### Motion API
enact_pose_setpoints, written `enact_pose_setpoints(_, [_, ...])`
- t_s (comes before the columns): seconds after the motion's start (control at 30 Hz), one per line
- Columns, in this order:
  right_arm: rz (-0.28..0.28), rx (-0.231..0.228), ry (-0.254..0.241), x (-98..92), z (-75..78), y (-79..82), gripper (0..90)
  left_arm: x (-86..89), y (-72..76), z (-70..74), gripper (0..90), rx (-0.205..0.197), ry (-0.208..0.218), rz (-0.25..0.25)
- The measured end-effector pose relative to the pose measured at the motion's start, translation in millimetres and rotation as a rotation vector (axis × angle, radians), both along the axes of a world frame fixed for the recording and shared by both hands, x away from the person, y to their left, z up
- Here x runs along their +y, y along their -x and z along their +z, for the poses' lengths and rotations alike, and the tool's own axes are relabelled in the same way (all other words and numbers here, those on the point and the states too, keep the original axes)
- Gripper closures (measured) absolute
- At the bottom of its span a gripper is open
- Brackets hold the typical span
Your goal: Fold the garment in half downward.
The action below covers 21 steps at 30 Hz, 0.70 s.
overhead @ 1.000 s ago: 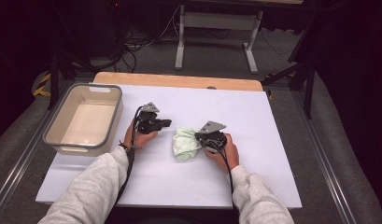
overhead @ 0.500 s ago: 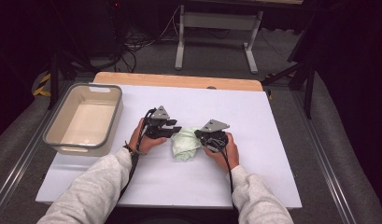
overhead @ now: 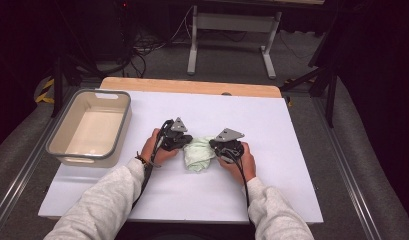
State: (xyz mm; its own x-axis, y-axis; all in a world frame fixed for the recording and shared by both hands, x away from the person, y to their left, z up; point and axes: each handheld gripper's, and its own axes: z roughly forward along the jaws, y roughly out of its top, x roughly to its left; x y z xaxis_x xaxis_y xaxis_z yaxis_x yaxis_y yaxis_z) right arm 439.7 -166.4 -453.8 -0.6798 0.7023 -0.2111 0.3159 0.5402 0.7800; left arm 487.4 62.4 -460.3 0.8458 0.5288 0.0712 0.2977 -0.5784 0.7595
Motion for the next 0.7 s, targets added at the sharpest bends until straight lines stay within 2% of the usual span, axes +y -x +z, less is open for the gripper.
enact_pose_setpoints(0.1, [-0.016, 0.0, 0.0, -1.4, 0.1, -0.3, 89.6, 4.0, -1.2, 1.2, 86.9, 0.0, 0.021, 0.014])
enact_pose_setpoints(0.2, [-0.039, 0.032, 0.009, -2.7, -3.6, -2.7, 90.0, 8.9, -3.2, 0.8, 86.7, 0.017, 0.057, 0.028])
enact_pose_setpoints(0.23, [-0.041, 0.037, 0.017, -2.1, -4.5, -2.9, 90.0, 9.9, -3.7, 0.5, 86.3, 0.004, 0.047, 0.056])
enact_pose_setpoints(0.3, [-0.042, 0.045, 0.04, -1.5, -7.0, -4.1, 90.0, 12.8, -3.9, 1.9, 86.2, 0.004, 0.069, 0.057])
enact_pose_setpoints(0.33, [-0.044, 0.052, 0.028, -2.0, -7.7, -4.7, 90.0, 13.8, -3.6, 2.7, 85.7, 0.006, 0.078, 0.059])
enact_pose_setpoints(0.43, [-0.045, 0.046, 0.018, -2.7, -6.5, -4.5, 89.7, 17.1, -2.3, 7.1, 75.8, -0.02, 0.097, 0.101])
enact_pose_setpoints(0.5, [-0.045, 0.046, 0.01, -3.4, -5.8, -4.2, 88.8, 20.2, -1.1, 10.2, 73.3, -0.021, 0.102, 0.094])
enact_pose_setpoints(0.57, [-0.045, 0.041, -0.002, -4.3, -4.3, -3.6, 87.9, 21.0, 2.9, 13.0, 67.5, -0.032, 0.086, 0.087])
enact_pose_setpoints(0.6, [-0.045, 0.035, -0.008, -5.0, -2.9, -2.9, 86.8, 22.2, 6.4, 14.9, 63.3, -0.051, 0.077, 0.076])
enact_pose_setpoints(0.67, [-0.043, 0.025, -0.036, -6.8, 0.3, -1.2, 85.9, 25.0, 16.7, 17.8, 60.2, -0.057, 0.094, 0.042])
enact_pose_setpoints(0.7, [-0.041, 0.016, -0.049, -7.6, 2.8, 0.3, 84.4, 25.1, 21.1, 18.9, 55.8, -0.061, 0.094, 0.035])
